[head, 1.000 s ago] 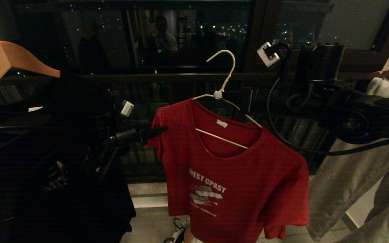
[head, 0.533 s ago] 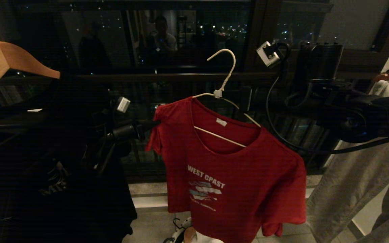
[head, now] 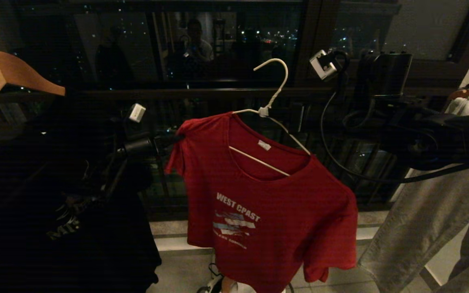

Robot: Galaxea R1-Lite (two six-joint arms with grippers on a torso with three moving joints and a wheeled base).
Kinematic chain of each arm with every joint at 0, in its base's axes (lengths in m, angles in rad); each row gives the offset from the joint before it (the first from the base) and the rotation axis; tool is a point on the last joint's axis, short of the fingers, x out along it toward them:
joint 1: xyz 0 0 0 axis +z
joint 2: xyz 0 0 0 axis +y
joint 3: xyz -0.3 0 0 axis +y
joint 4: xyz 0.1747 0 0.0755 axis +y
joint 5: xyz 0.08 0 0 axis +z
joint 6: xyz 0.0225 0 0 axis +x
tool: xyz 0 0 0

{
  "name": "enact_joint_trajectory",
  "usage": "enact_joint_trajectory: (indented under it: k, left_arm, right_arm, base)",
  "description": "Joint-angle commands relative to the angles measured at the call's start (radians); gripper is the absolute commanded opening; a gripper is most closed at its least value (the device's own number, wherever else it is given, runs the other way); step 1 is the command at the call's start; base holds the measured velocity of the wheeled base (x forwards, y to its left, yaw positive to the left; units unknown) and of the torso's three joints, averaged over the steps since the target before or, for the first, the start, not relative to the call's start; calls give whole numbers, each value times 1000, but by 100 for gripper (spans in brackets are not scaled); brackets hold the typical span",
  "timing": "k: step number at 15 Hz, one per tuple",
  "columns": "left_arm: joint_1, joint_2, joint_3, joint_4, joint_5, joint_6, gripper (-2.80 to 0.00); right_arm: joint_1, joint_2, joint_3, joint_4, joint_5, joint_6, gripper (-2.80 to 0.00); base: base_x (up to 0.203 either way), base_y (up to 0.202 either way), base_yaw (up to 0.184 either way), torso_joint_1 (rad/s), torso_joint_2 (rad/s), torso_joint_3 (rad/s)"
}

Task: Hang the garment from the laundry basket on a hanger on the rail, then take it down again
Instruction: Take the clothes off the clothes rack

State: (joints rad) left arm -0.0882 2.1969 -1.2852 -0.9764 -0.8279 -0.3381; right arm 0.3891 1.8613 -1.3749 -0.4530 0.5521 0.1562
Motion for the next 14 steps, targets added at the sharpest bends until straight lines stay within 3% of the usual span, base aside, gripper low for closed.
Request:
enact_joint_trajectory:
  k: [1, 12, 13, 14]
  left_arm:
    - [32, -24, -35, 21, -3, -4, -280]
    - [43, -20, -54, 61, -2, -1, -280]
    - [38, -22, -49, 59, -2, 0, 0]
    - [36, -22, -48, 59, -2, 1, 0]
  right_arm:
    - [-3, 3, -3, -3, 3, 0, -280]
    - [-7, 9, -10, -3, 3, 0, -280]
    - [-7, 9, -10, -3, 3, 0, -280]
    - [-7, 9, -10, -3, 3, 0, -280]
  base:
    - [0, 0, 0, 0, 0, 0]
    - [0, 0, 0, 0, 0, 0]
    - [0, 0, 0, 0, 0, 0]
    - [0, 0, 0, 0, 0, 0]
